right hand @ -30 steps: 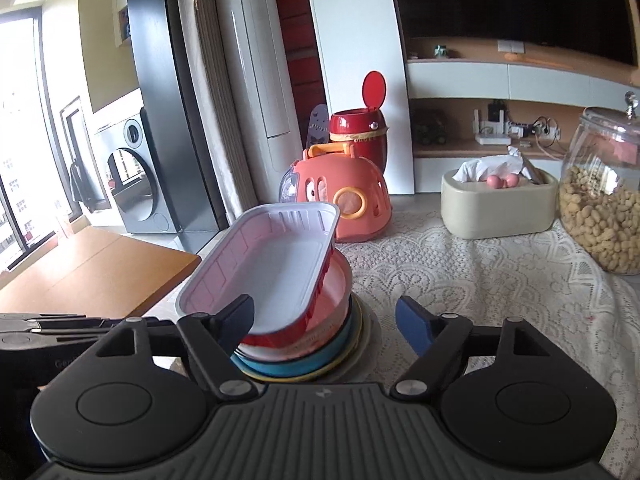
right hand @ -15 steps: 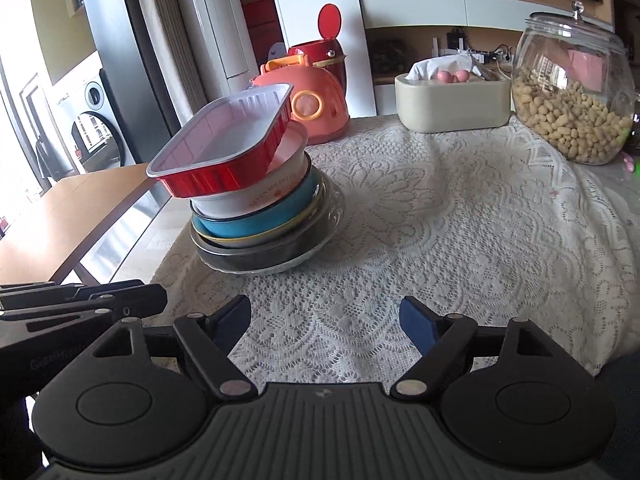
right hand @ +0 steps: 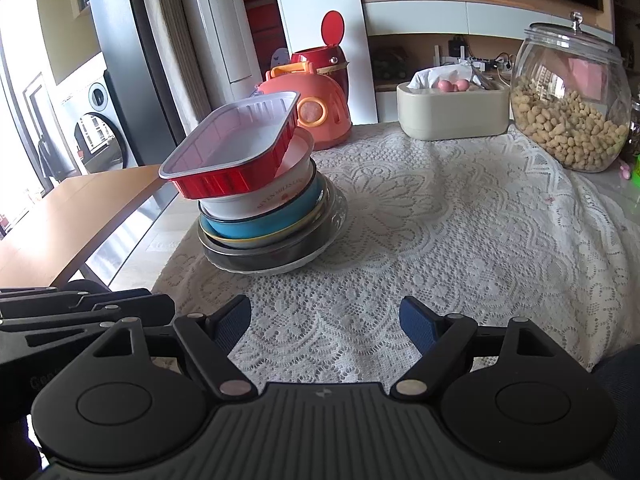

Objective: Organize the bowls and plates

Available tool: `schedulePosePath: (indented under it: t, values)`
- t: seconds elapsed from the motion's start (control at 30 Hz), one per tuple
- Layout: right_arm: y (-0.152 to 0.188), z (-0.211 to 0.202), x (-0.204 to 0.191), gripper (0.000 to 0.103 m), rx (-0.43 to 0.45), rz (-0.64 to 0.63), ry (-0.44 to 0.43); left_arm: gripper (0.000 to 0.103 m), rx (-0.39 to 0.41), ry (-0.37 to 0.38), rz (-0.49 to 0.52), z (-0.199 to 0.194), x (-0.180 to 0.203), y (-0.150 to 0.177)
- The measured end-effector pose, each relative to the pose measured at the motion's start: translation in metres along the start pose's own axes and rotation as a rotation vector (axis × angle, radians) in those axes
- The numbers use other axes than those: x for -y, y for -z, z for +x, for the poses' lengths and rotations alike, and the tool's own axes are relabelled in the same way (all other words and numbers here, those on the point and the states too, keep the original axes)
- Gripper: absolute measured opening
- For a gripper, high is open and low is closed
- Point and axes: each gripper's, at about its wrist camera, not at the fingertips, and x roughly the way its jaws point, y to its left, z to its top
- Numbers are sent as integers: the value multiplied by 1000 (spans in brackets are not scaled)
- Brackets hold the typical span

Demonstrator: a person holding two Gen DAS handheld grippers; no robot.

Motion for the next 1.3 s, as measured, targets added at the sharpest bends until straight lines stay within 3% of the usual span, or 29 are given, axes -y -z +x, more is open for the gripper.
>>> schedulePosePath:
  t: [1.3]
  values:
    - [0,0,0,82,-1,5,7,18,-1,46,-28,-3,-8,0]
